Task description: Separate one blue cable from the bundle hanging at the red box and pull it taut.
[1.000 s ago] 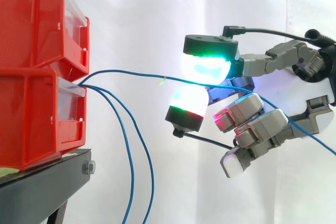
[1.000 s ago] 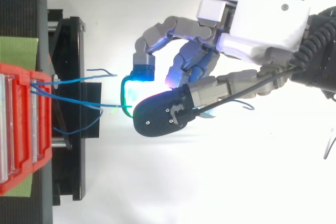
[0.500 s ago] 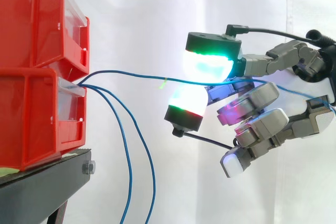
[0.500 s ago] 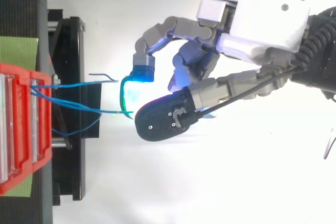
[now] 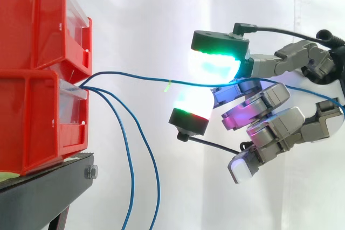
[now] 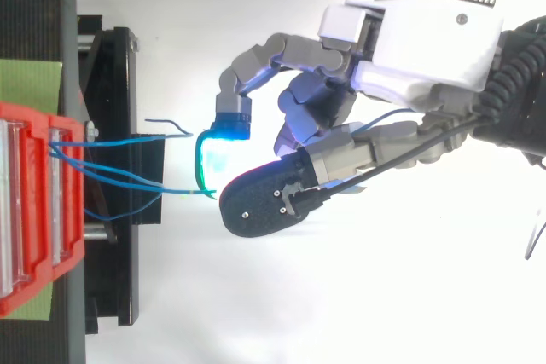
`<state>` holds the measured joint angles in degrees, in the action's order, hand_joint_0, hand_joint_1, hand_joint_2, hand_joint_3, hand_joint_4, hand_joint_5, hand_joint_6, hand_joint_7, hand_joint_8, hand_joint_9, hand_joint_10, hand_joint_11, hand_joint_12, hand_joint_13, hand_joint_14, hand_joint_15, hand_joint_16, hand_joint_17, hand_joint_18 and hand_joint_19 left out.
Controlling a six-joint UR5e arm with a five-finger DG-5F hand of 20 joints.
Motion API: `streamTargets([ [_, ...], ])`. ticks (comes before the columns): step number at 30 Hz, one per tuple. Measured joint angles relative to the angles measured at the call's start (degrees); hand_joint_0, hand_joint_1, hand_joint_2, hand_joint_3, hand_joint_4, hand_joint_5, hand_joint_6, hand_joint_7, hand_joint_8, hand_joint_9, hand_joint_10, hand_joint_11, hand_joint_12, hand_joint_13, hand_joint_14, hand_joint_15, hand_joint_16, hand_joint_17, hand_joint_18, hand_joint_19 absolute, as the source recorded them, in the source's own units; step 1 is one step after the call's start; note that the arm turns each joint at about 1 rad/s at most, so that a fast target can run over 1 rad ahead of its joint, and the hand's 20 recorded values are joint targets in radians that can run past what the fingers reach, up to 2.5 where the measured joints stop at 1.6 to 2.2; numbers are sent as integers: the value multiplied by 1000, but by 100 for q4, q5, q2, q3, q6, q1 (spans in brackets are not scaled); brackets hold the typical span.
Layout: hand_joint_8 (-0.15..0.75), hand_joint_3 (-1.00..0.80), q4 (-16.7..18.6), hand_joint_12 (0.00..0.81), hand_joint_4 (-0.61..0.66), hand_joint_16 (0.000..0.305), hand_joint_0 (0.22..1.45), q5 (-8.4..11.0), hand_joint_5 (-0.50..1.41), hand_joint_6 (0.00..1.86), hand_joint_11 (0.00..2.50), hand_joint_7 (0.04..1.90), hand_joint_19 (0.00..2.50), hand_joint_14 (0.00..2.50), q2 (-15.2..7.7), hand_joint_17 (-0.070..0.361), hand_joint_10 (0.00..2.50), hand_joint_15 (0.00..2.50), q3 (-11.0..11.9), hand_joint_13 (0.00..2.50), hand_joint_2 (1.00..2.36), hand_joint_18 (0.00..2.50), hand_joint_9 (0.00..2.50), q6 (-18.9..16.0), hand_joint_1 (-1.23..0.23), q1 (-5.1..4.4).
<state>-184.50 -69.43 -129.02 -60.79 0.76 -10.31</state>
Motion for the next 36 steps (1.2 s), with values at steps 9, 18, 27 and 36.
streamTargets([
  [9,246,-341,-6,296,64,42,683,0,-246,910,1184,976,639,408,0,95,1870,1546,0,1288,1016,777,785,-23,-689,-11],
  [18,249,-500,-7,309,111,43,599,0,-245,914,1174,930,658,480,0,97,2080,1532,-3,1282,1000,779,771,-49,-553,-25],
  [27,262,-500,-6,311,115,44,574,1,-243,910,1137,939,654,496,0,98,2168,1529,-59,1268,1000,786,763,-97,-643,-48],
  [36,258,-500,-7,306,119,43,630,4,-245,910,1155,944,657,453,0,96,2176,1547,-72,1279,1000,780,760,-128,-704,-53],
])
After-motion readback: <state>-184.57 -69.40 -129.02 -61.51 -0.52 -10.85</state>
